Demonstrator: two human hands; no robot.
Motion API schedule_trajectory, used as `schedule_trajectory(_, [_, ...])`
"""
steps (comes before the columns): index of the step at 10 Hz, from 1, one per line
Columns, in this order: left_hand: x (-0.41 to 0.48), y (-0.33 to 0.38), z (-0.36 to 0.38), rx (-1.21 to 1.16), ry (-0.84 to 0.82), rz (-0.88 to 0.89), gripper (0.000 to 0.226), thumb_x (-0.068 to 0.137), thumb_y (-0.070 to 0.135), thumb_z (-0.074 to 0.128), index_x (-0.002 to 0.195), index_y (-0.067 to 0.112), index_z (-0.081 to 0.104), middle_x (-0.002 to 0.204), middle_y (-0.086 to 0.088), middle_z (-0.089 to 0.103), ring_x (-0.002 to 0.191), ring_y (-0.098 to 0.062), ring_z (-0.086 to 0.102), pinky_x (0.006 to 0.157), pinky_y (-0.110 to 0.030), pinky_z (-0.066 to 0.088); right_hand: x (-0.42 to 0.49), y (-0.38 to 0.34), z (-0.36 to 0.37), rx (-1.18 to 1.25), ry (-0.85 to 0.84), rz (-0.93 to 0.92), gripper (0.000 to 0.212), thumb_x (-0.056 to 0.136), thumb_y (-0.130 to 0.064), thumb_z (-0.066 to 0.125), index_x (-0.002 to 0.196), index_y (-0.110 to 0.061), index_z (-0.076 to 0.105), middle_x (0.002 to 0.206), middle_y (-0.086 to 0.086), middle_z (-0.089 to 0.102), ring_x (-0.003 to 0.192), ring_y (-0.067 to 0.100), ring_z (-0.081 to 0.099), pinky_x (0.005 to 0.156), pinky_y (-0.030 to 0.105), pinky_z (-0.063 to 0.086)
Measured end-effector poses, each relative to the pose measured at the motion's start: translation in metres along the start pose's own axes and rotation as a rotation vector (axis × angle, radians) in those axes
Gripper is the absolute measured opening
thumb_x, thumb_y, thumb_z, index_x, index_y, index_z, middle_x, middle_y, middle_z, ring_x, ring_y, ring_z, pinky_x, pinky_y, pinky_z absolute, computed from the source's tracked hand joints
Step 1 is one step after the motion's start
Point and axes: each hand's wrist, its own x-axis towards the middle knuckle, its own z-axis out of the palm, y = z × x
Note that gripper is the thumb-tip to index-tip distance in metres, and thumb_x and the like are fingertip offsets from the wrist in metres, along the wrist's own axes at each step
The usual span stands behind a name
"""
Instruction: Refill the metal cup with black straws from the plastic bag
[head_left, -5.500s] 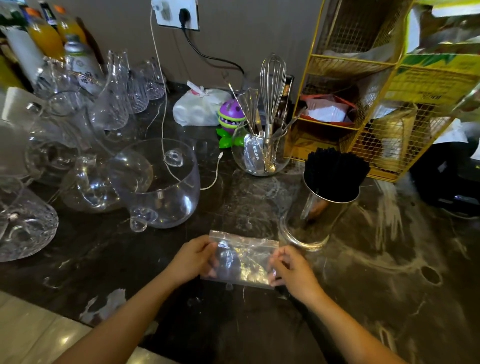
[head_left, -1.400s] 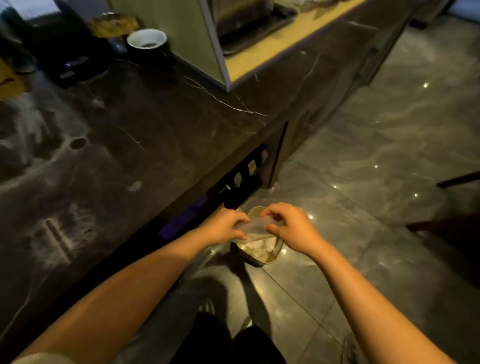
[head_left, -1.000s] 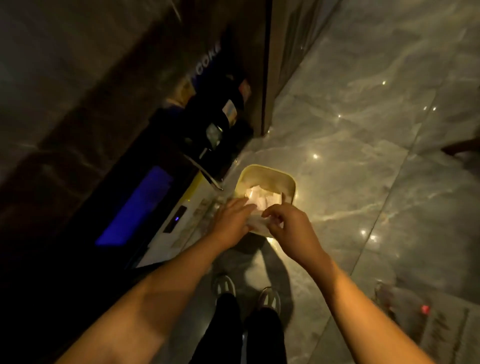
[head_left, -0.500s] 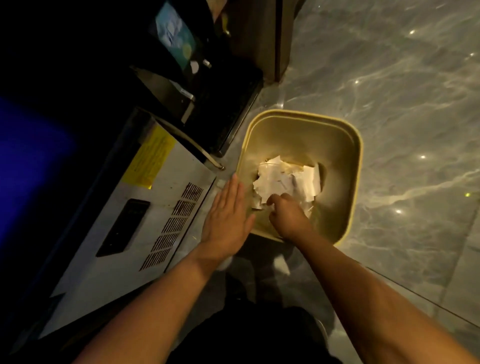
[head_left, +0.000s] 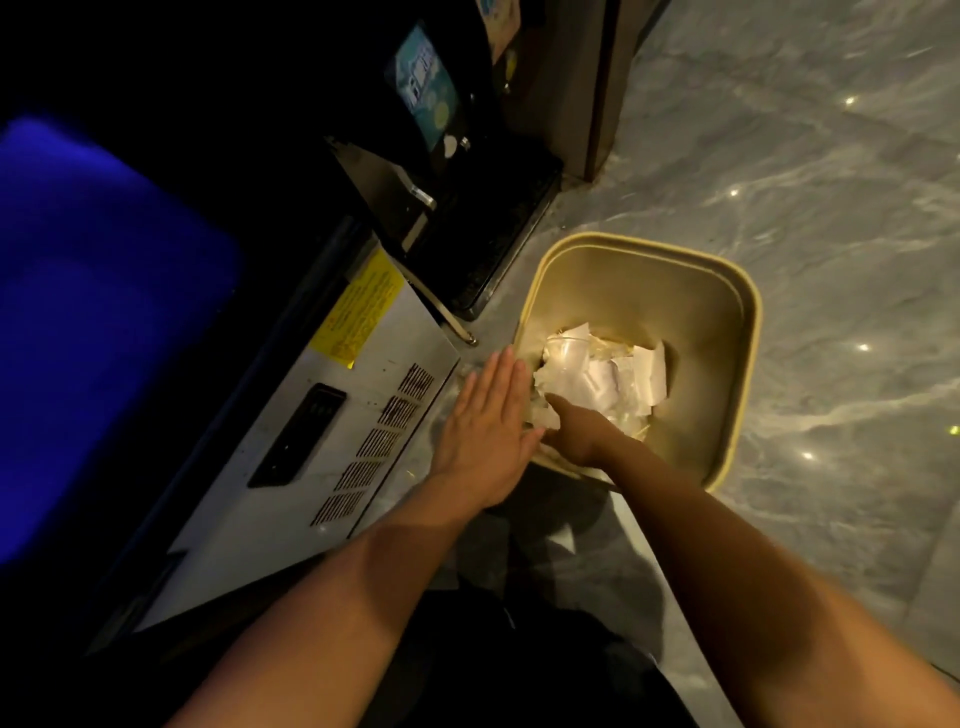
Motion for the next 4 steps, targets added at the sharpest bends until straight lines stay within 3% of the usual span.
schedule_trajectory(2, [-0.051, 0.032, -0.092, -0.029, 0.006, -0.019, 0.064, 0.093, 0.038, 0.022, 0.128, 0.012, -0.025, 0.144, -0.004, -0.024, 0.129, -0.014, -0.026, 0.109, -0.032, -0.013, -0.119, -0.044, -0.039, -0.098, 0.194, -0.054, 0.064, 0.094, -0.038, 0.032, 0.142, -0.012, -0.002, 0.152, 0.024, -0.001, 0.140, 0.037, 0.004, 0.114, 0.045, 0.011])
schedule_trajectory(4, [-0.102, 0.082, -0.238, -0.115, 0.085, 0.071, 0.064, 0.093, 0.039, 0.023, 0.136, 0.010, -0.015, 0.153, -0.010, -0.010, 0.139, -0.020, -0.015, 0.112, -0.032, -0.008, -0.268, -0.109, -0.104, -0.142, 0.456, -0.120, 0.062, 0.095, -0.037, 0.027, 0.141, -0.007, -0.004, 0.154, 0.019, -0.004, 0.142, 0.030, -0.004, 0.115, 0.047, 0.008])
